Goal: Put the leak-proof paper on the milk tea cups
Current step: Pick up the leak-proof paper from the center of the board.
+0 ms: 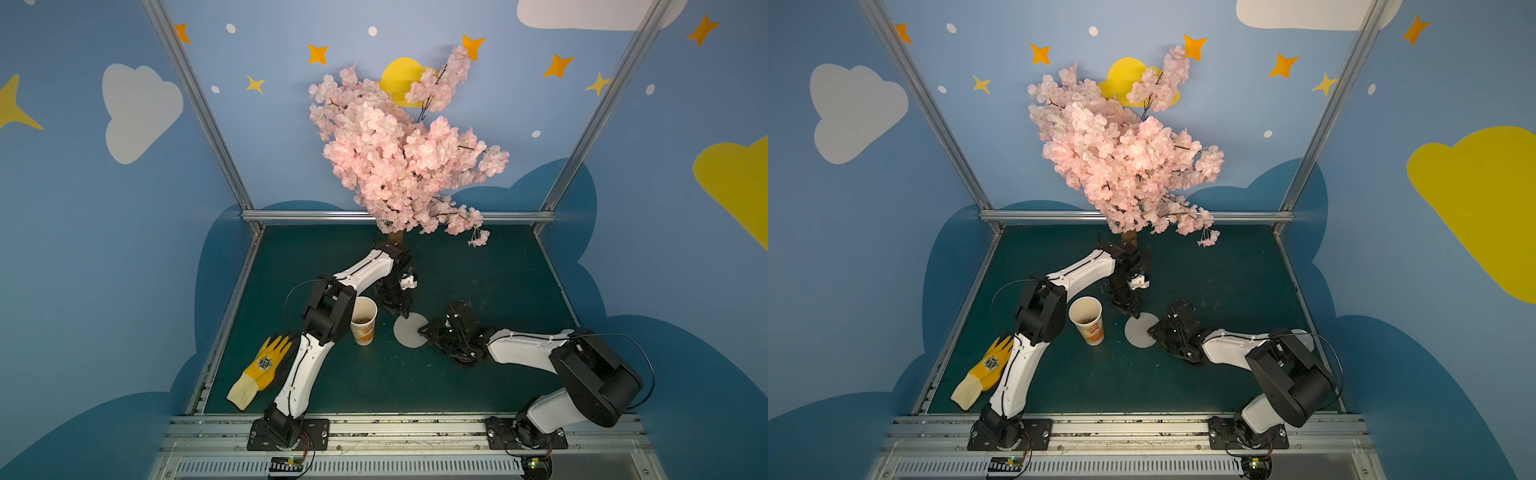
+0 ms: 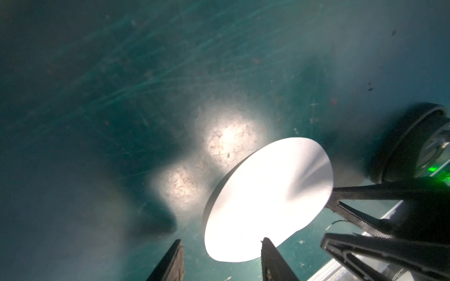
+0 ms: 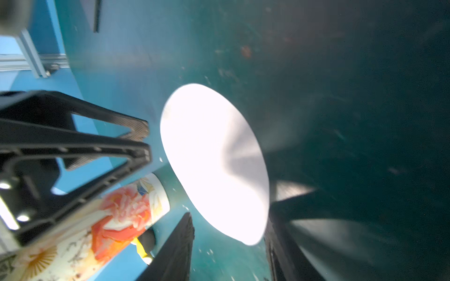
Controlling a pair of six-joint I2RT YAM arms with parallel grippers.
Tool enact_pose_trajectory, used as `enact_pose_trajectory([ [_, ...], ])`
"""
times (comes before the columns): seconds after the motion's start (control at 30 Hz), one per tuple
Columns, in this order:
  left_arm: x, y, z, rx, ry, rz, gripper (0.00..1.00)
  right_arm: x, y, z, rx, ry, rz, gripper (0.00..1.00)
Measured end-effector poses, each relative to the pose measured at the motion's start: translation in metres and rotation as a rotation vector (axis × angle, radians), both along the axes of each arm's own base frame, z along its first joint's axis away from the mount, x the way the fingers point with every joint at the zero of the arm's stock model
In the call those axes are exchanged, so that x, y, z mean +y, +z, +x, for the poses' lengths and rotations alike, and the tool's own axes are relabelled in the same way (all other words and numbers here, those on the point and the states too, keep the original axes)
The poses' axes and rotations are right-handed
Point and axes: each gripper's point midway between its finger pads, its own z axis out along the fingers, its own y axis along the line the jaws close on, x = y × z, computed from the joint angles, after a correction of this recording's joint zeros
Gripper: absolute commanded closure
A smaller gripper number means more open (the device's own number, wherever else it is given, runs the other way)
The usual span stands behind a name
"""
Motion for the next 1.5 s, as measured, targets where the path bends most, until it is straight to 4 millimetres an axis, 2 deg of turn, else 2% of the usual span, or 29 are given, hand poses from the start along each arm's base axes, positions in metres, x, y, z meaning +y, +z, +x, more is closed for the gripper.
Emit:
enact_pose_trajectory([
  [0.13, 0.003, -0.007, -0.007, 0.029, 0.0, 0.009, 0.49, 0.004, 0.001, 0.005, -0.017, -0.001, 0.016, 0.52],
  [0.63, -0.001, -0.005, -0.01, 0.074, 0.025, -0.052, 0.51, 0.016, 0.002, 0.027, -0.086, 0.008, 0.114, 0.55],
  [0.73, -0.001, -0.005, -0.01, 0.076, 0.024, -0.053, 0.51, 0.017, 0.001, 0.029, -0.098, 0.017, 0.116, 0.64],
  [0.83, -0.001, -0.005, -0.01, 0.076, 0.025, -0.053, 0.51, 0.016, -0.002, 0.029, -0.096, 0.018, 0.106, 0.84],
  [0.9, -0.001, -0.005, -0.01, 0.076, 0.025, -0.053, 0.5, 0.013, -0.006, 0.027, -0.083, 0.014, 0.096, 0.88],
  [0.97, -0.001, -0.005, -0.01, 0.076, 0.026, -0.053, 0.48, 0.01, -0.01, 0.025, -0.073, 0.011, 0.088, 0.9],
  [1.03, -0.001, -0.005, -0.01, 0.076, 0.028, -0.052, 0.44, 0.01, -0.011, 0.025, -0.075, 0.015, 0.081, 0.98],
  [1.23, -0.006, 0.002, -0.009, 0.046, 0.029, -0.051, 0.18, 0.002, -0.005, 0.024, -0.088, 0.029, 0.054, 1.0],
  [1.3, -0.008, 0.007, -0.005, 0.013, 0.031, -0.052, 0.13, -0.004, 0.005, 0.024, -0.11, 0.037, 0.048, 1.0],
  [1.37, -0.01, 0.021, 0.001, -0.033, 0.034, -0.068, 0.1, -0.013, 0.021, 0.023, -0.145, 0.04, 0.042, 1.0],
  [1.4, -0.012, 0.031, 0.003, -0.059, 0.036, -0.083, 0.09, -0.018, 0.029, 0.023, -0.162, 0.042, 0.039, 1.0],
  [1.5, -0.02, 0.079, 0.012, -0.172, 0.047, -0.163, 0.08, -0.037, 0.056, 0.022, -0.214, 0.042, 0.027, 1.0],
])
